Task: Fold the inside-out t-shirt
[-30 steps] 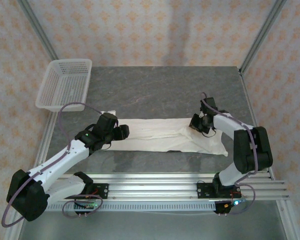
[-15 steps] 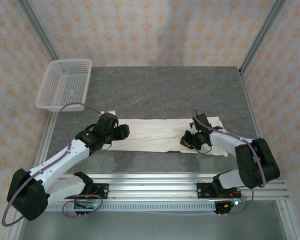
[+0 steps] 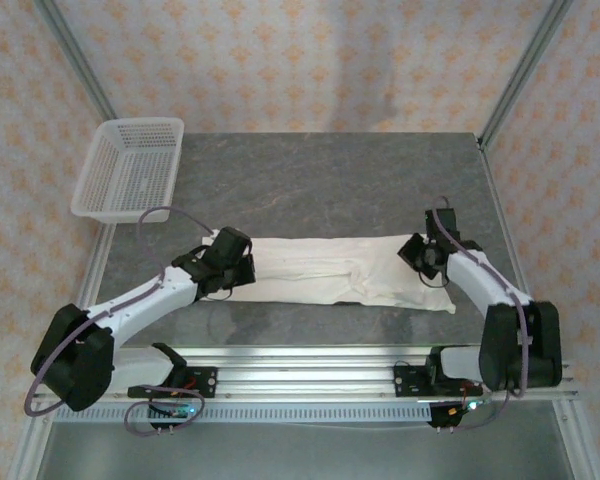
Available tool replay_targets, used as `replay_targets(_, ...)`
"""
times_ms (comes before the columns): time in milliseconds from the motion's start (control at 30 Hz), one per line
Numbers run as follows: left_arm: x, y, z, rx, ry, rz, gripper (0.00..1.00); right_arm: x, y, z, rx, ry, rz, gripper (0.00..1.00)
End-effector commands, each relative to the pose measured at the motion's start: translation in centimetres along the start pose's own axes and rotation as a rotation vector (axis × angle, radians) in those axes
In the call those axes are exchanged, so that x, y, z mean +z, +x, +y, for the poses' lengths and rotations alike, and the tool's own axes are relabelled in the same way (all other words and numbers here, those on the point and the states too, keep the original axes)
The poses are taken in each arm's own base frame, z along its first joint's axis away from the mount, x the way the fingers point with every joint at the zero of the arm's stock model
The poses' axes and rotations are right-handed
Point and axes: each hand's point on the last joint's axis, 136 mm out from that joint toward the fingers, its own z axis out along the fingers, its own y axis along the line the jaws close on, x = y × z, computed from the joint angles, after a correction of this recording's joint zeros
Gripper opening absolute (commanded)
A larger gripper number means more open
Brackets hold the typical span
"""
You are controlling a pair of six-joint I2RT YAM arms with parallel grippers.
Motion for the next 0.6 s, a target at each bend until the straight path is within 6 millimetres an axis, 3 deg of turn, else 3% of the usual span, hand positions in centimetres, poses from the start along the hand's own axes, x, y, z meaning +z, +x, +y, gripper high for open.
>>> replay_targets(0, -0.8, -1.6, -0.6, -0.026, -0.007, -0.044, 0.0, 1.2, 3.8, -1.9, -0.001, 0.042, 0.145, 0.02)
replay_targets(167, -0.7, -1.3, -0.2, -0.029, -0.011, -0.048, 0.0, 0.2, 8.2, -5.8, 0.028, 0.129, 0.195, 0.02)
replay_targets(233, -0.7, -1.2, -0.2, -0.026, -0.014, -0.045, 0.0, -0.6, 9.1, -7.1, 0.048, 0.151, 0.178, 0.02)
replay_targets(433, -1.0, -1.4, -0.3, -0.024, -0.011, -0.048, 0.0, -2.5, 10.1, -5.4, 0.079, 0.027, 0.154, 0.03)
replay_targets(567, -0.9, -1.3, 0.0, -0.037, -0.025, -0.049, 0.0, -2.3, 12.4, -5.8, 0.058, 0.045, 0.226, 0.03)
